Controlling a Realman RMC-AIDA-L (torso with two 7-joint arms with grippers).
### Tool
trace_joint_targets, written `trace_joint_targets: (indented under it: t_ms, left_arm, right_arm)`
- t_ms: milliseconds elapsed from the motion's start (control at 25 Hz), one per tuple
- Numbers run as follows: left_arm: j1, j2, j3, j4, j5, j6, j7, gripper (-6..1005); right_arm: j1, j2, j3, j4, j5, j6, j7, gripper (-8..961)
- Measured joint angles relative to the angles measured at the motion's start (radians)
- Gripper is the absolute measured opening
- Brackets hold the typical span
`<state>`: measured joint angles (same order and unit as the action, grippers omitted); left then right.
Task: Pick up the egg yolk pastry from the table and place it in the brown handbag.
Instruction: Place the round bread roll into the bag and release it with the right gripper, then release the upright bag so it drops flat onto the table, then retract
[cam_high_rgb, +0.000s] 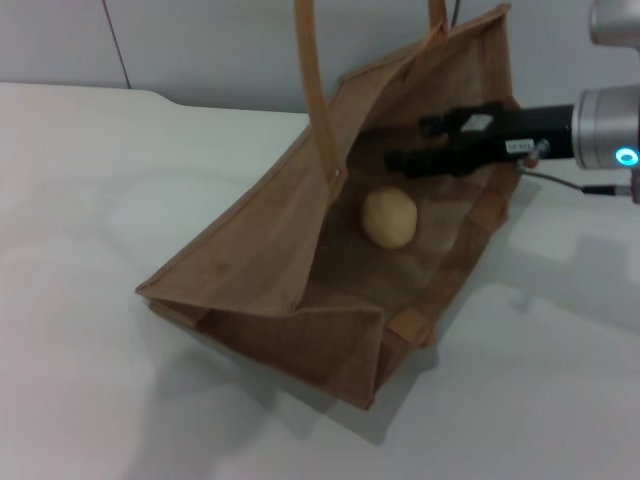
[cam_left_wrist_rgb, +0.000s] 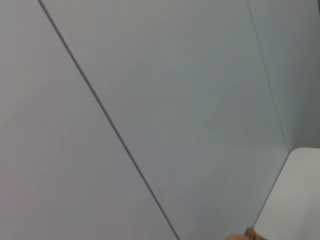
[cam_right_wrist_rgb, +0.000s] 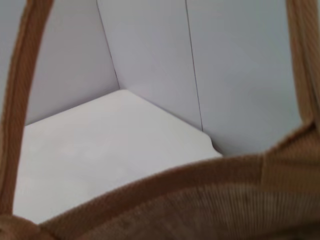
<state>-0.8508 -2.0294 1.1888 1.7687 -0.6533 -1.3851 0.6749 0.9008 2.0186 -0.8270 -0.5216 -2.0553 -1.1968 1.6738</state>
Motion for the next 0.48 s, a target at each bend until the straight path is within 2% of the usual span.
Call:
trace_joint_targets:
  t_ms: [200, 480]
  left_arm:
    - [0.031, 0.000, -0.002, -0.006, 0.009, 0.023, 0.004, 182]
    - [0.077, 0.001, -0.016, -0.005, 0.003, 0.065, 0.011, 185]
  right_arm:
    - [-0.090, -0.008, -0.001, -0.063, -0.016, -0.050, 0.047, 881]
    - [-0.270, -0.023, 0.018, -0.275, -0.044, -0.055, 0.141, 877]
